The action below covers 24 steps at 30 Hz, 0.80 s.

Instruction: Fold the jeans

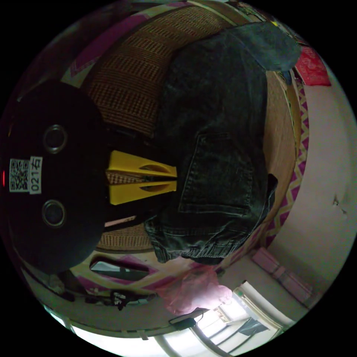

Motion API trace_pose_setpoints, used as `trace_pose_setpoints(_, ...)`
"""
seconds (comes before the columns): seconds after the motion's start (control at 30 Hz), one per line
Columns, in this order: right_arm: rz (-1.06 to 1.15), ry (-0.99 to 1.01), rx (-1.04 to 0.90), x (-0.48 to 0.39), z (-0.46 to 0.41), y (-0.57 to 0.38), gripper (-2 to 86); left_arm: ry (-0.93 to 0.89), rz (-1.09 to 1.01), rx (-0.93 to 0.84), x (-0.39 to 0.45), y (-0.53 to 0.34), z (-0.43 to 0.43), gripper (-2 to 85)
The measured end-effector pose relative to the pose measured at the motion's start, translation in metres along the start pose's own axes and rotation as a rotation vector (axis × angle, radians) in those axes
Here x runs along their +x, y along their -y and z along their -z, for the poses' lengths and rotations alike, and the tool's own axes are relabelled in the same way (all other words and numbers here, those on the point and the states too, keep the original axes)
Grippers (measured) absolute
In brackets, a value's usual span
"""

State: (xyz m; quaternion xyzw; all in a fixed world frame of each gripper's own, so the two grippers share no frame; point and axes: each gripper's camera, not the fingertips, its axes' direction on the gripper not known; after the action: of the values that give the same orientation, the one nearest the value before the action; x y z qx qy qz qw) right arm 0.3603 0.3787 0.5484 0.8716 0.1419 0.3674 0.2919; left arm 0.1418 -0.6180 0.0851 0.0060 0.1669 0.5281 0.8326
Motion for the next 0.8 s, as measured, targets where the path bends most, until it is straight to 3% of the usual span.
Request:
trace_pose_setpoints(0.07,-0.013,0.016,-0.001,-0.015,-0.002,0.003,-0.1,0.087,0.163,-0.035,-0.074,-0.005,0.013,1.6)
trace_pose_setpoints(0.17,-0.05,0.052,-0.003,-0.027,-0.003,0.007,-0.3,0.032,0.318,-0.192,-0.138,-0.02,-0.005,1.8)
trace_pose_setpoints(0.27,-0.101,0.142,-0.003,-0.031,-0.001,0.01,-0.2,0.033,0.343,-0.285,-0.166,-0.03,-0.015,2.5)
trace_pose_setpoints(0.33,-0.102,0.22,0.038,-0.028,0.011,0.009,0.3,-0.021,0.383,-0.243,-0.18,-0.029,-0.002,2.5)
trace_pose_setpoints(0.4,-0.073,0.275,0.123,-0.023,0.031,0.01,3.3,0.037,0.404,-0.144,-0.187,-0.024,0.027,2.0)
trace_pose_setpoints(0.5,0.005,0.183,0.241,-0.022,0.051,0.028,8.9,0.089,0.238,0.023,-0.17,-0.007,0.062,3.3)
trace_pose_setpoints(0.63,0.284,0.048,0.303,-0.046,0.046,0.088,10.8,-0.15,-0.088,-0.104,-0.126,0.026,0.03,7.0)
trace_pose_setpoints(0.8,0.462,0.039,0.197,-0.064,0.017,0.181,12.0,-0.141,-0.372,-0.284,-0.083,0.047,-0.023,10.1)
